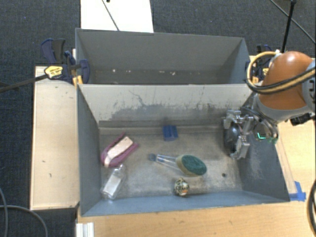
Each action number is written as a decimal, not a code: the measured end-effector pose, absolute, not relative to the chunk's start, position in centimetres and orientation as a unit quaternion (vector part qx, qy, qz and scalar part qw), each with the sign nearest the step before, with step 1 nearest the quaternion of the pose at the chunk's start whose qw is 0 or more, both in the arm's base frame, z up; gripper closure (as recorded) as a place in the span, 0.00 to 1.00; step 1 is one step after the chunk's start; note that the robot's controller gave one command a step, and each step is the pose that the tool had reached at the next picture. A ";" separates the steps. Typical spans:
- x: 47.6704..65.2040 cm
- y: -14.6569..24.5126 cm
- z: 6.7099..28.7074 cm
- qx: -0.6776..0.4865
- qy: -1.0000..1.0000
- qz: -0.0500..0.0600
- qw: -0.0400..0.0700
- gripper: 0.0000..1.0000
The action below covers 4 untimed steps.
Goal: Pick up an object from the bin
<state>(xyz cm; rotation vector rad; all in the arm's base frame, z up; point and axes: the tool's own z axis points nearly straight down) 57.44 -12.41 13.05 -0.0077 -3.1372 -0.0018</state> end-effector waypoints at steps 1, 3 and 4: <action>56.7 -13.7 7.6 -0.131 -0.991 -0.006 -0.011 0.00; 54.6 -15.0 10.5 -0.367 -0.930 0.000 -0.004 0.00; 54.5 -14.1 7.3 -0.361 -0.933 -0.007 -0.003 0.00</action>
Offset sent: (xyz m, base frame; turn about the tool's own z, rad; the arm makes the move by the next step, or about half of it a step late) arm -0.0163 -0.0219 -0.0605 0.2677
